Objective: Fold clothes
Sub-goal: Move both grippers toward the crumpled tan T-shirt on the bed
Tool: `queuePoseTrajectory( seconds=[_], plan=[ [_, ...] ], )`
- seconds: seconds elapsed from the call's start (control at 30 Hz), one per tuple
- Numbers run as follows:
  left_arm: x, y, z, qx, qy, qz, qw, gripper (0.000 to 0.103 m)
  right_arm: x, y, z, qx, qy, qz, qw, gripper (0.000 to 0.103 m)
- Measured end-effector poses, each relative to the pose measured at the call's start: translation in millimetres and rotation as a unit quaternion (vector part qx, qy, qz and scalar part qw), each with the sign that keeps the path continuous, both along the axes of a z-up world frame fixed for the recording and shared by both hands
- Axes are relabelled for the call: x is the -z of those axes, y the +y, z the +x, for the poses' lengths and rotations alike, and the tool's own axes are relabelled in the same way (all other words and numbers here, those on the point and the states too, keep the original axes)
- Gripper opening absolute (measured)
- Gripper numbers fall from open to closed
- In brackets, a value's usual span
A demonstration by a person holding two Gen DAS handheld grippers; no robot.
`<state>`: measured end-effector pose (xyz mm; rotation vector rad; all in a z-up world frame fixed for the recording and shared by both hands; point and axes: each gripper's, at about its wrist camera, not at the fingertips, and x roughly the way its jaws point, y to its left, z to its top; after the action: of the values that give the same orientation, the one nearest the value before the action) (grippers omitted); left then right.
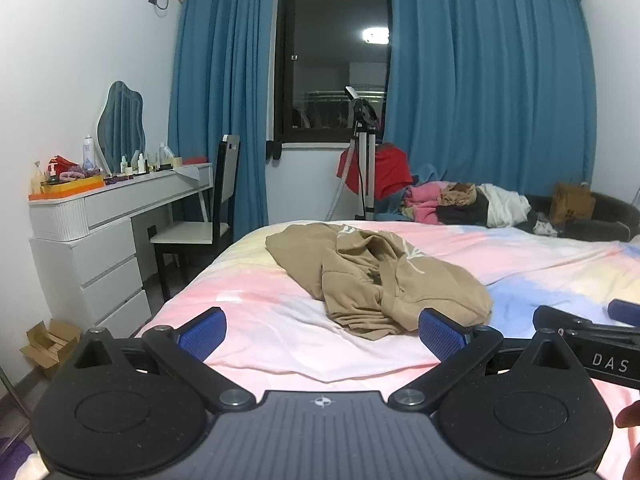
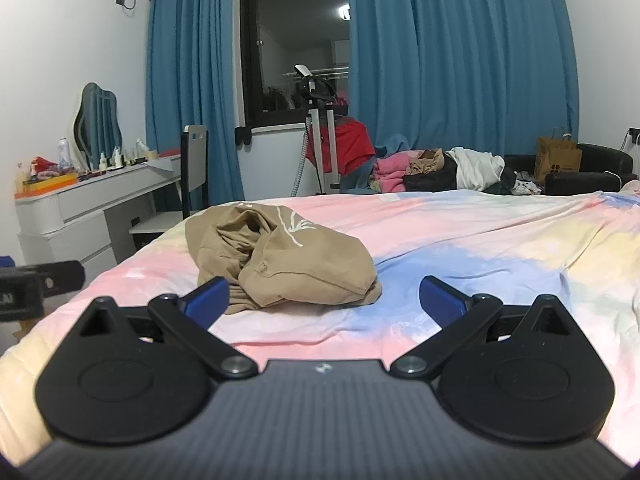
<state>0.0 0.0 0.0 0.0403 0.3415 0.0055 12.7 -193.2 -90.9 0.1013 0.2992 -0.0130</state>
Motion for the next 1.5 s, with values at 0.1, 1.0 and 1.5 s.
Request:
queuePoseTrajectory(
  seconds=[0.1, 1.0, 1.5],
  plan=[
    [0, 0, -1, 0.001, 0.000, 0.001, 1.0000, 0.103, -2, 7, -1, -0.001, -0.007, -0.016, 1.000, 0.103],
    [2, -1, -4, 0.003, 0.004, 0.014, 0.9999, 0.103, 3, -1, -9, 0.006, -0.044, 0.022, 0.999, 0.056],
    [8, -5, 3, 0.004, 0.029, 0.017, 0.9994, 0.103, 6, -4, -1, -0.013, 0.015, 0.055, 0.998, 0.023]
  ],
)
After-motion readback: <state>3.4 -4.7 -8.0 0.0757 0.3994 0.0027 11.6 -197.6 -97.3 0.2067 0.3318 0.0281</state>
